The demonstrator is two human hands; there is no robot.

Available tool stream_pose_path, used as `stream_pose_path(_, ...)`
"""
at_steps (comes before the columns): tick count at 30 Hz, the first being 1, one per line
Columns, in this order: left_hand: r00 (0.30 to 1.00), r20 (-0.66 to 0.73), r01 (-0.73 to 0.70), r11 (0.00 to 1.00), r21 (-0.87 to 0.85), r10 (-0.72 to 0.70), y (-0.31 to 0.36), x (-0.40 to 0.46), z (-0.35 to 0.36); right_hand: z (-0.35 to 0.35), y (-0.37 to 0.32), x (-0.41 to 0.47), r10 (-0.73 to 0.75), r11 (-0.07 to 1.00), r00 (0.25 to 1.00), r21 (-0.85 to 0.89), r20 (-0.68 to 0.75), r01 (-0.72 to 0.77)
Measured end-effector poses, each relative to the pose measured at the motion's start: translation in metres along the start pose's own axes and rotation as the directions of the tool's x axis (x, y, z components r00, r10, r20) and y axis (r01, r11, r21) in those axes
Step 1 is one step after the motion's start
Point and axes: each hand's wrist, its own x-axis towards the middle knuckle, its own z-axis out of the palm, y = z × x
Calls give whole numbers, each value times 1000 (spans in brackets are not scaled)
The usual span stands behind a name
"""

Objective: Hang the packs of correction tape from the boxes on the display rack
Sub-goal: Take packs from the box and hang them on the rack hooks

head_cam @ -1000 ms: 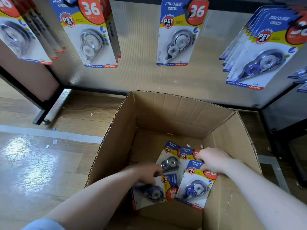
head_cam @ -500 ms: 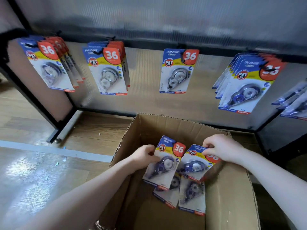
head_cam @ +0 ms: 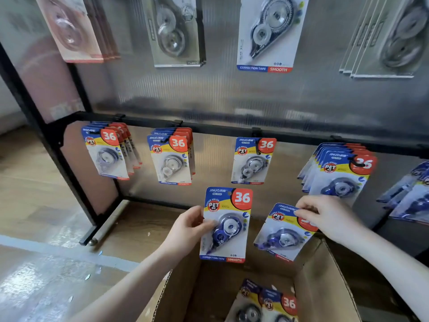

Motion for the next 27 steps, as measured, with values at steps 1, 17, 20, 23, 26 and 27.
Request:
stream_pose_path(1,1000,-16,-10,1000,-3,10,2,-1,-3,0,-1,0,5,1000,1000,26,-16,-4)
stream_pose_path(17,991,-132,-45,997,-64,36,4,-16,-63,18,-73,28,-129,974,969,158,-211,164)
stream_pose_path(20,974,-223,-49,996,-79,30,0,-28,-78,23,-95,31,-200,961,958,150,-205,233)
stream_pose_path(23,965,-261,-61,995,-80,39,-6,-35,-89,30,-110,27,-243,937,935,188,-259,295)
stream_pose_path(26,950,-312,-68,991,-115,29,-6,-39,-95,33,-119,19,-228,930,929,219,-293,297)
stream_pose_path(27,951,-309,-69,990,-123,28,-4,-40,-96,32,-121,16,-218,931,930,222,-298,289)
